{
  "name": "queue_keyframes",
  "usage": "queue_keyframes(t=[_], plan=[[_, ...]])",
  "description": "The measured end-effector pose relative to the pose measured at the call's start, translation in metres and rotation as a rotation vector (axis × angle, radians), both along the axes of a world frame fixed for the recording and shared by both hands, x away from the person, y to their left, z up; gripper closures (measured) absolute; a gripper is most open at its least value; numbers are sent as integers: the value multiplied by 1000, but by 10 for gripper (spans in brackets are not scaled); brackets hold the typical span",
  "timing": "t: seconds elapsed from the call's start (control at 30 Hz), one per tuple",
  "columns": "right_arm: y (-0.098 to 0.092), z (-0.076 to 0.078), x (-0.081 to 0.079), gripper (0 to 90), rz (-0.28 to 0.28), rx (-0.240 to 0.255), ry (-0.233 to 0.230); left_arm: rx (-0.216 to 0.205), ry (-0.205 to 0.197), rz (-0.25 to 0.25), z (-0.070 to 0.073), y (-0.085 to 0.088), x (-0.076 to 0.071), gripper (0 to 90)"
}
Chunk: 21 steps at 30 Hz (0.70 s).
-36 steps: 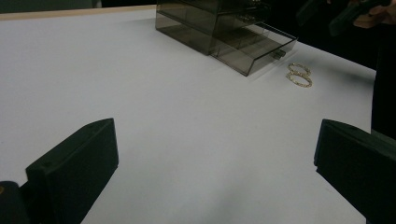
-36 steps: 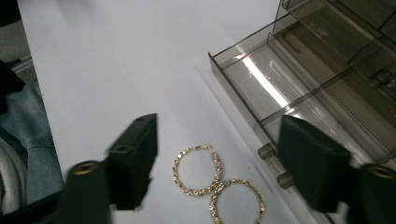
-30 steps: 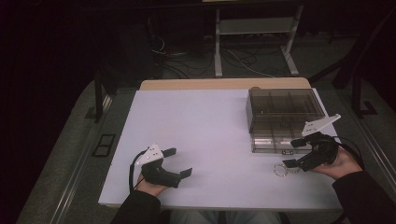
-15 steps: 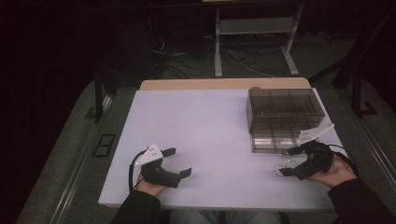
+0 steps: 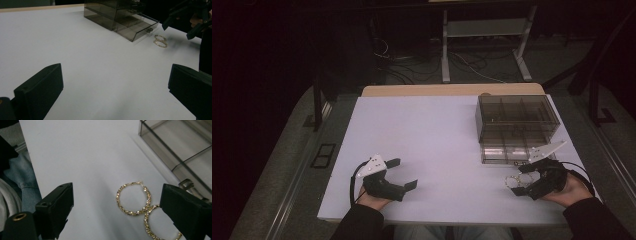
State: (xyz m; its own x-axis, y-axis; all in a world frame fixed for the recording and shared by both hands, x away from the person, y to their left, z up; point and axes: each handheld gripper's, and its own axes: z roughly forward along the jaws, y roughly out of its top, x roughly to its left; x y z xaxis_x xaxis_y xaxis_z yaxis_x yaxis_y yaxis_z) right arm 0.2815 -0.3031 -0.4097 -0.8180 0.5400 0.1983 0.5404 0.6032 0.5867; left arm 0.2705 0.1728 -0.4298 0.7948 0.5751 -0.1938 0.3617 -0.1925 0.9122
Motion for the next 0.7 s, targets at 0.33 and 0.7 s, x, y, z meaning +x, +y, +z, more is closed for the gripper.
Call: queue_keyframes(t=[0.33, 0.7], plan=[[4, -10, -5, 196, 48, -21, -10, 3, 1, -1, 0, 0, 0, 0], [10, -16, -7, 415, 57, -56, -27, 4, 0, -3, 0, 0, 0, 0]])
